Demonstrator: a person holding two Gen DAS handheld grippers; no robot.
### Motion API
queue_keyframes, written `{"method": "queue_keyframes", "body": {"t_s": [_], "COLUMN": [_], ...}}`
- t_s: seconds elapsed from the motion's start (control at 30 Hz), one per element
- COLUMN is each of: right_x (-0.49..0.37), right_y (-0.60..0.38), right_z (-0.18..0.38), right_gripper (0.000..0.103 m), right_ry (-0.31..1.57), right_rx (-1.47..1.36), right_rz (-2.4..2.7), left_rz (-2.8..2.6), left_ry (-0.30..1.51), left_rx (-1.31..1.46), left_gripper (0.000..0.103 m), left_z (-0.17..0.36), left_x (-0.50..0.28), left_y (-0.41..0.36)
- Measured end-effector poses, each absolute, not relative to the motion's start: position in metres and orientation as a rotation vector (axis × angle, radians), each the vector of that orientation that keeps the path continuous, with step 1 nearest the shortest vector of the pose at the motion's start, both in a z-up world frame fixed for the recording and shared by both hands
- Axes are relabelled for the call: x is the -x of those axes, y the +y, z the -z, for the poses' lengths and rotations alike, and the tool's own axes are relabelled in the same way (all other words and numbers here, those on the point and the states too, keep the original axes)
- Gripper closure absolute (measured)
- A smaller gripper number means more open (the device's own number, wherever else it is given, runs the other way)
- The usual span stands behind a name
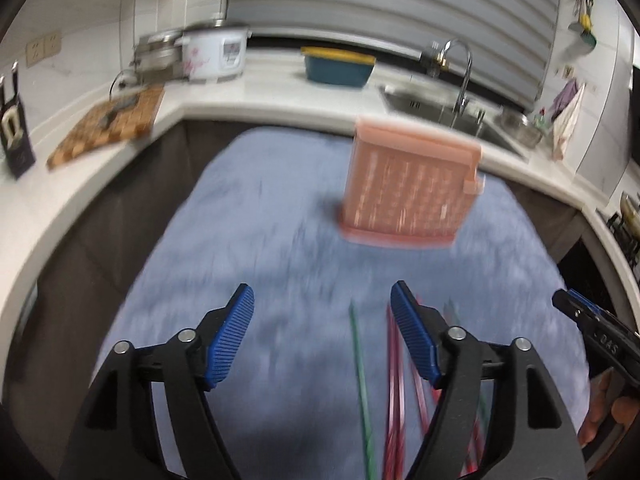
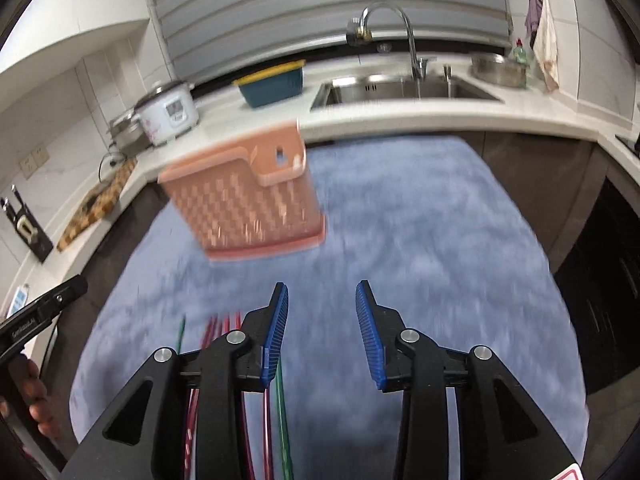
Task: Organize utensils
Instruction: 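Move both open tools back over the chopsticks, then grasp a green chopstick with the right tool while the left tool grasps another green chopstick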
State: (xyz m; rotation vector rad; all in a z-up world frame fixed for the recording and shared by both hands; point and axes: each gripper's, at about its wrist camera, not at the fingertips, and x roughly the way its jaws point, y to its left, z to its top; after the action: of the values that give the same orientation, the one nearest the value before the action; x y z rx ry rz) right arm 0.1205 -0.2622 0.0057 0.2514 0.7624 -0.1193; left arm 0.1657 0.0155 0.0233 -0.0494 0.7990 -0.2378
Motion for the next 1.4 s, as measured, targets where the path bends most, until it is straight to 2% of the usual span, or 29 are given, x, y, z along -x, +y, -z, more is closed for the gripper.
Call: {"method": "queue_keyframes", "body": {"t_s": [0.2,0.47,0.67,0.8,1.0,1.27,1.4], "right_x": [-0.065,-0.037,-0.033,-0.034,-0.033,-0.033,-0.033], "right_y": [-0.233,-0.212,-0.204,-0.203,-0.200,-0.201,-0.201], "right_z": [0.035,0.064,0.070,0.076,0.083,0.086,0.087], "right_gripper": [0.068,0.069,0.074,0.085,0.090,0.091,0.091], "right_ry": [0.860,0.915,0.925,0.951,0.973,0.981,0.983], "right_rx": [-0.198,-0.183,-0.167,-0.181,-0.178,-0.188,-0.187], "right_rz": [0.104,0.076,0.055,0.041,0.031,0.032,0.033], "left_rz": [0.226,0.237,0.242,0.250,0.270,0.266,0.267], "left_ry": [0.903,0.968,0.972,0.960,0.970,1.012,1.021], "left_rx": [0.007,0.005,-0.003,-0.015,-0.025,-0.038,-0.025], "left_gripper": [0.035,0.035,0.035,0.035,0.036,0.047,0.047], "left_z": [0.023,0.050,0.054,0.053,0.058,0.072,0.075], "left_x": [-0.117,-0.082,-0.071,-0.069,-0.067,-0.068,-0.069], "left_y": [0.020,0.017,0.010,0.006,0.000,-0.001,0.000]}}
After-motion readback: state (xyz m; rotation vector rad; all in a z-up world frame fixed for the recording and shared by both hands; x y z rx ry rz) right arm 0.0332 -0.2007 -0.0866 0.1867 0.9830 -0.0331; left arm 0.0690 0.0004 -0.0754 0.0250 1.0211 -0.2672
